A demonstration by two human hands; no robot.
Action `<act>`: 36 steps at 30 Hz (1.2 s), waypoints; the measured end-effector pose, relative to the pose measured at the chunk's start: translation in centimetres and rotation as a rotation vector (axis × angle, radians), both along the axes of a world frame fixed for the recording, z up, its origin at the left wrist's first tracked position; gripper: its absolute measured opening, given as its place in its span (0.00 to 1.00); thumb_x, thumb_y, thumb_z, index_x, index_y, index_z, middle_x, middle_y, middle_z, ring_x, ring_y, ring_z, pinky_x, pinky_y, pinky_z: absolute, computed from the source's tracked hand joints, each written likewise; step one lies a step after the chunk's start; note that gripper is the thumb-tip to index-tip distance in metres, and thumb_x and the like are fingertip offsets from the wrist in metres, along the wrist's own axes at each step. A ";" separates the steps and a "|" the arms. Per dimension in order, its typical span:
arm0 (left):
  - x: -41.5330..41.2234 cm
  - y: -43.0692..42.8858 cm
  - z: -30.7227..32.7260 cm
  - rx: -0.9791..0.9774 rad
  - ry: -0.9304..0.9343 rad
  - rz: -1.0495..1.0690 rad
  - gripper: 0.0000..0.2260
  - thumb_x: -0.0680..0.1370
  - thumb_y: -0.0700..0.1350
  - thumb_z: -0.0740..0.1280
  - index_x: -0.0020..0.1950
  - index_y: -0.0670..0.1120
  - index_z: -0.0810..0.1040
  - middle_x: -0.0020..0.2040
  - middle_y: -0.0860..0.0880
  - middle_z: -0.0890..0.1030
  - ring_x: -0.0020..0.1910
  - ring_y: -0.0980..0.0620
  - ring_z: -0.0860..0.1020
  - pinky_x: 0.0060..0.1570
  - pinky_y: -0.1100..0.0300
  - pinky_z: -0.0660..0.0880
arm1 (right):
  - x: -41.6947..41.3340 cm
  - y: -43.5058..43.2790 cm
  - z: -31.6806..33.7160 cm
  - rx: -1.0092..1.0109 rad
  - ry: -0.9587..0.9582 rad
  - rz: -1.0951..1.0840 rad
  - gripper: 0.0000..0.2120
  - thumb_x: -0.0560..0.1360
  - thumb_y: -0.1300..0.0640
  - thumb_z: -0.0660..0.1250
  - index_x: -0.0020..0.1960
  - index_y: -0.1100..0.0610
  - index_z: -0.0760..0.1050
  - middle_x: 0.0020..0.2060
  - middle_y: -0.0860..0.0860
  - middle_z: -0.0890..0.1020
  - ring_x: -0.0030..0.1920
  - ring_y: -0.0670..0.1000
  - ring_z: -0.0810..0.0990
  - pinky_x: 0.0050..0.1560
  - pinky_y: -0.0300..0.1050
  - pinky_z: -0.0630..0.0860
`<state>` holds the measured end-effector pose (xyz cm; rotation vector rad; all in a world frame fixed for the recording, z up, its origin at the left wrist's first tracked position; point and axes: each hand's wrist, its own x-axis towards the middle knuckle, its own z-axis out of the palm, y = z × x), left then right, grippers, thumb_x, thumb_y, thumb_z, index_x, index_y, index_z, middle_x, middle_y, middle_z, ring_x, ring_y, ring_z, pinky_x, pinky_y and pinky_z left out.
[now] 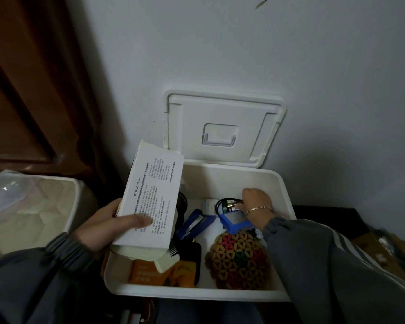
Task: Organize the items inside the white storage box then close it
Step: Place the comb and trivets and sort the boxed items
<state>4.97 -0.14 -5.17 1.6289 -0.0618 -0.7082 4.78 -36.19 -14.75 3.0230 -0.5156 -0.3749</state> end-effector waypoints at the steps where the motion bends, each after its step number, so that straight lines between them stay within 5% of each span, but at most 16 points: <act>1: 0.0 0.0 -0.1 -0.001 0.005 0.005 0.37 0.52 0.53 0.79 0.59 0.47 0.77 0.53 0.47 0.84 0.52 0.45 0.82 0.57 0.45 0.75 | -0.2 0.0 0.5 0.007 0.007 0.043 0.18 0.74 0.47 0.66 0.56 0.60 0.75 0.53 0.57 0.80 0.53 0.57 0.79 0.52 0.47 0.74; 8: -0.3 -0.2 -0.3 -0.017 0.010 0.012 0.36 0.52 0.52 0.79 0.59 0.47 0.78 0.53 0.47 0.84 0.52 0.45 0.82 0.57 0.47 0.75 | -3.6 1.6 1.5 0.097 0.086 0.370 0.22 0.73 0.43 0.64 0.61 0.56 0.72 0.55 0.53 0.79 0.54 0.54 0.78 0.55 0.47 0.73; 14: -1.2 0.0 0.0 -0.031 -0.006 0.033 0.35 0.52 0.51 0.78 0.59 0.45 0.78 0.52 0.46 0.84 0.52 0.45 0.82 0.56 0.47 0.76 | -4.2 2.4 0.7 -0.128 0.210 0.520 0.27 0.70 0.39 0.67 0.60 0.55 0.69 0.54 0.54 0.79 0.54 0.56 0.77 0.55 0.50 0.70; 18: -1.7 0.3 0.1 -0.029 -0.011 0.056 0.36 0.52 0.51 0.77 0.58 0.42 0.78 0.53 0.44 0.84 0.53 0.43 0.82 0.58 0.45 0.75 | -3.5 2.8 0.5 -0.119 0.240 0.466 0.32 0.68 0.38 0.69 0.63 0.57 0.68 0.56 0.56 0.78 0.54 0.57 0.78 0.52 0.49 0.73; 28: -2.7 1.5 0.6 -0.035 -0.011 0.057 0.36 0.53 0.51 0.78 0.60 0.43 0.77 0.53 0.45 0.84 0.53 0.43 0.82 0.57 0.46 0.75 | -4.0 2.6 1.7 -0.075 0.107 0.357 0.16 0.75 0.56 0.61 0.61 0.61 0.70 0.53 0.59 0.80 0.50 0.59 0.80 0.47 0.49 0.75; 32: -2.9 1.9 1.1 -0.084 0.002 0.070 0.36 0.54 0.50 0.77 0.61 0.44 0.76 0.54 0.44 0.84 0.52 0.43 0.82 0.52 0.47 0.76 | -4.4 1.9 5.0 0.101 -0.021 0.236 0.16 0.75 0.53 0.63 0.60 0.61 0.71 0.51 0.60 0.80 0.50 0.60 0.79 0.49 0.48 0.74; 36: -2.9 2.2 1.2 -0.128 0.008 0.078 0.34 0.53 0.48 0.77 0.59 0.44 0.77 0.52 0.44 0.84 0.49 0.44 0.83 0.44 0.52 0.78 | -6.7 -0.3 9.9 0.343 -0.309 0.093 0.11 0.73 0.55 0.66 0.49 0.62 0.76 0.40 0.59 0.80 0.41 0.59 0.78 0.39 0.44 0.68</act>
